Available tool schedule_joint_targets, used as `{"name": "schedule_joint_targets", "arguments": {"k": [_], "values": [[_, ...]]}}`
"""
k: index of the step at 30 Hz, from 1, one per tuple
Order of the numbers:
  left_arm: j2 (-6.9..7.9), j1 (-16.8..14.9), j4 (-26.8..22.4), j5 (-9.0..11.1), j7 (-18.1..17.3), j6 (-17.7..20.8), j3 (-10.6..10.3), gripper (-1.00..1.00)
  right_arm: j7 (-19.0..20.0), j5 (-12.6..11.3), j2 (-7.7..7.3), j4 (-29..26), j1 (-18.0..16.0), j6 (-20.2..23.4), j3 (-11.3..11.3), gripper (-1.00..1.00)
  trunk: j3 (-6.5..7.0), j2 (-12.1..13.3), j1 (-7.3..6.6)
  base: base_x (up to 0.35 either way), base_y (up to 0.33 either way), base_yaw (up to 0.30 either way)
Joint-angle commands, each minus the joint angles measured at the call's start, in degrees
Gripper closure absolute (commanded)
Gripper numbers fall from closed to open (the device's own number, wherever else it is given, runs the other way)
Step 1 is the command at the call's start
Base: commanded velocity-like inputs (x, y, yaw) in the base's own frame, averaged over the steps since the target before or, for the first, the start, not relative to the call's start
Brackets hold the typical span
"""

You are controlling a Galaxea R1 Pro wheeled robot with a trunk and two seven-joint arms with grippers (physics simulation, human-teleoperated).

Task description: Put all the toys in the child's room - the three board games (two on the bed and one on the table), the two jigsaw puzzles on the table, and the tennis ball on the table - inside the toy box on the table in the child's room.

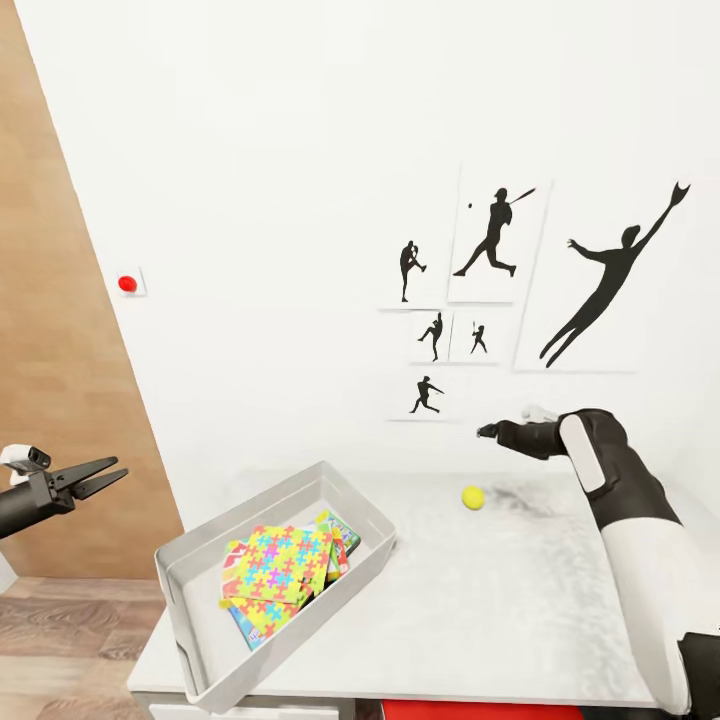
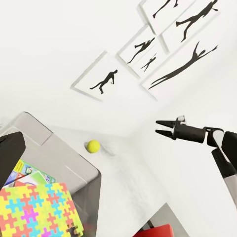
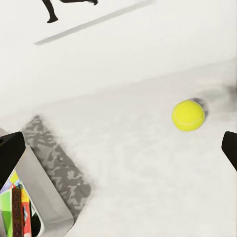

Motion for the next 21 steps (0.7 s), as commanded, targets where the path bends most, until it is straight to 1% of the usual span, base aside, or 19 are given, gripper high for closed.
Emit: {"name": "schedule_joint_targets", "arguments": {"k": [1, 4, 5, 8, 9, 12, 14, 16, 17, 19, 21], "values": [[0.01, 0.0, 0.0, 0.0, -0.2, 0.6, 0.0, -1.00, 0.3, 0.4, 0.06, 0.6, -1.0, 0.2, 0.0, -1.00, -0.08, -0.1, 0.02, 0.000, 0.000, 0.000], [-0.04, 0.0, 0.0, 0.0, -0.2, 0.6, 0.0, -1.00, 0.1, 0.5, 0.15, 3.6, -3.4, -1.3, 0.1, -1.00, -0.24, -0.1, 0.02, 0.000, 0.000, 0.000], [-0.02, 0.0, 0.0, 0.1, -0.2, 0.6, 0.0, -1.00, 0.1, 0.6, 0.20, 5.7, -4.6, -2.0, 0.2, -1.00, -0.32, -0.1, 0.02, 0.000, 0.000, 0.000], [-0.01, 0.0, 0.0, 0.1, -0.2, 0.6, 0.0, -1.00, 0.1, 0.9, 0.32, 9.2, -6.4, -3.3, 0.2, -1.00, -0.56, -0.1, 0.02, 0.000, 0.000, 0.000], [0.00, 0.0, 0.0, 0.1, -0.2, 0.6, 0.0, -1.00, 0.0, 1.2, 0.36, 11.5, -7.5, -4.2, 0.2, -1.00, -0.65, -0.1, 0.02, 0.000, 0.000, 0.000], [0.03, 0.0, 0.0, 0.1, -0.2, 0.6, 0.0, -1.00, 0.0, 1.8, 0.42, 14.5, -8.7, -5.7, 0.3, -1.00, -0.92, -0.1, 0.02, 0.000, 0.000, 0.000], [0.05, 0.0, -0.2, 0.1, -0.2, 0.7, 0.0, -1.00, 0.0, 2.8, 0.46, 16.6, -9.5, -6.9, 0.3, -1.00, -1.10, -0.1, 0.02, 0.000, 0.000, 0.000], [0.00, 0.0, -0.4, 0.2, -0.2, 0.7, 0.0, -1.00, 0.0, 3.8, 0.48, 17.5, -9.9, -7.7, 0.3, -1.00, -1.29, -0.1, 0.02, 0.000, 0.000, 0.000], [0.00, -0.2, -0.8, 0.2, -0.3, 0.9, -0.1, -1.00, 0.0, 4.8, 0.49, 18.1, -10.1, -8.2, 0.3, -1.00, -1.38, -0.1, 0.02, 0.000, 0.000, 0.000], [0.05, -0.5, -1.4, 0.2, -0.4, 1.2, -0.1, -1.00, -0.1, 5.6, 0.50, 18.5, -10.3, -8.5, 0.2, -1.00, -1.57, -0.1, 0.02, 0.000, 0.000, 0.000], [0.15, -1.4, -3.5, 0.2, -0.5, 2.7, -0.1, -1.00, -0.1, 6.5, 0.55, 18.9, -10.4, -8.9, 0.2, -1.00, -1.76, -0.1, 0.02, 0.000, 0.000, 0.000]]}}
